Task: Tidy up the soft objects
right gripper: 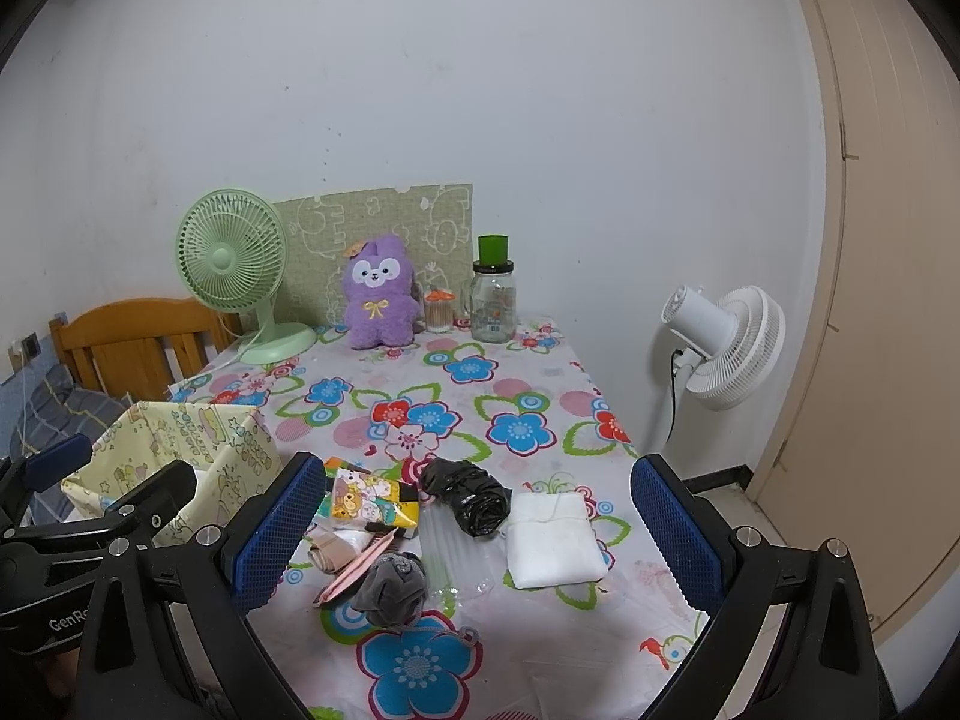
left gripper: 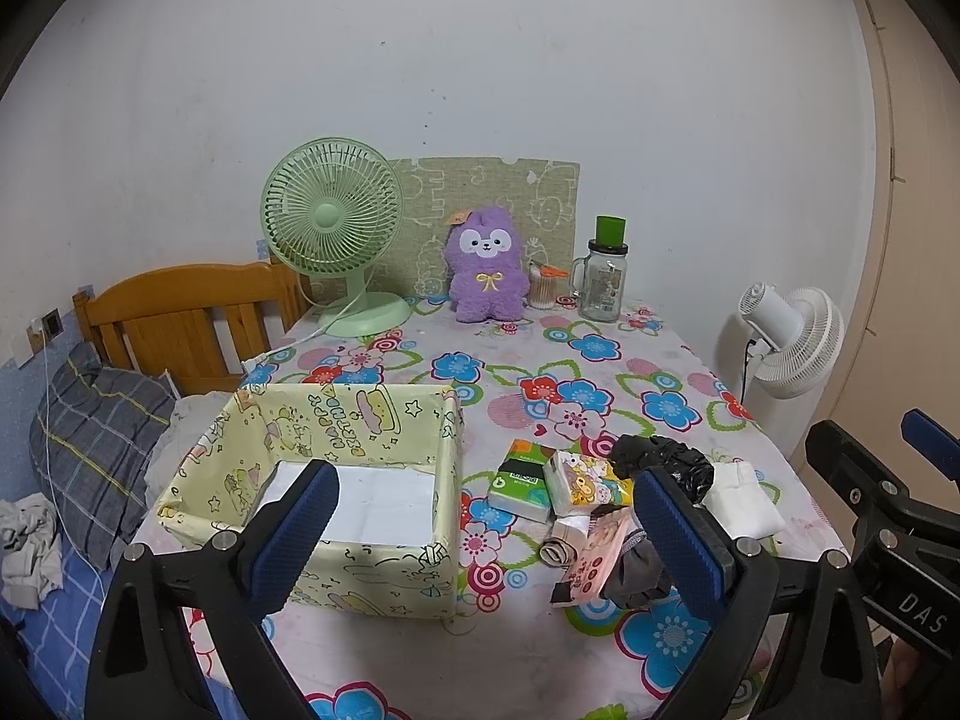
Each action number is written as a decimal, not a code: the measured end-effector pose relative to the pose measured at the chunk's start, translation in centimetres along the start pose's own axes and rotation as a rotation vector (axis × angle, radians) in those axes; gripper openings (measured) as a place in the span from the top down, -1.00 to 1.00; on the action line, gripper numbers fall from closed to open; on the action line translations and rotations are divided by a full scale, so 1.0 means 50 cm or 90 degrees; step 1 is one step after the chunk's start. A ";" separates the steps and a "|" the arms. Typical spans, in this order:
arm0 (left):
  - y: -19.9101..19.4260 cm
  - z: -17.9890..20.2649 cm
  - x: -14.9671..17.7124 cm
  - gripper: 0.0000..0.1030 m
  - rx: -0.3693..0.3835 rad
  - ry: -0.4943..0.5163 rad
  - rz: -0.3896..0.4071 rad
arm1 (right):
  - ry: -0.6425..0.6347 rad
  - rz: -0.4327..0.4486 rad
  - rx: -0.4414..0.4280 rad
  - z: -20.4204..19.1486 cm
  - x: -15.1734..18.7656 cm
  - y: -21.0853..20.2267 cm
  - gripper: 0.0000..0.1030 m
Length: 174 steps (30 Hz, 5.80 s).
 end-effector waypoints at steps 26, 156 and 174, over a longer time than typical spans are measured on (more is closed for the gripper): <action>0.013 0.008 -0.002 -0.87 0.006 0.007 -0.014 | -0.001 -0.009 -0.006 0.003 -0.009 0.008 -0.99; 0.077 0.155 0.009 -0.30 0.068 0.120 -0.060 | 0.008 -0.138 -0.092 0.022 0.000 0.133 0.41; 0.036 0.093 -0.027 -0.30 0.073 0.121 -0.032 | -0.002 -0.119 -0.066 -0.051 -0.042 0.091 0.40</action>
Point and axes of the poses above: each gripper's, at about its wrist camera, not at the fingertips, and y roughly the way its jaws point, z to its right, x to its underside, the point moved 3 cm from there along y, roughly the way its jaws point, and after that the axes turned 13 degrees about -x, right-handed, at the moved point
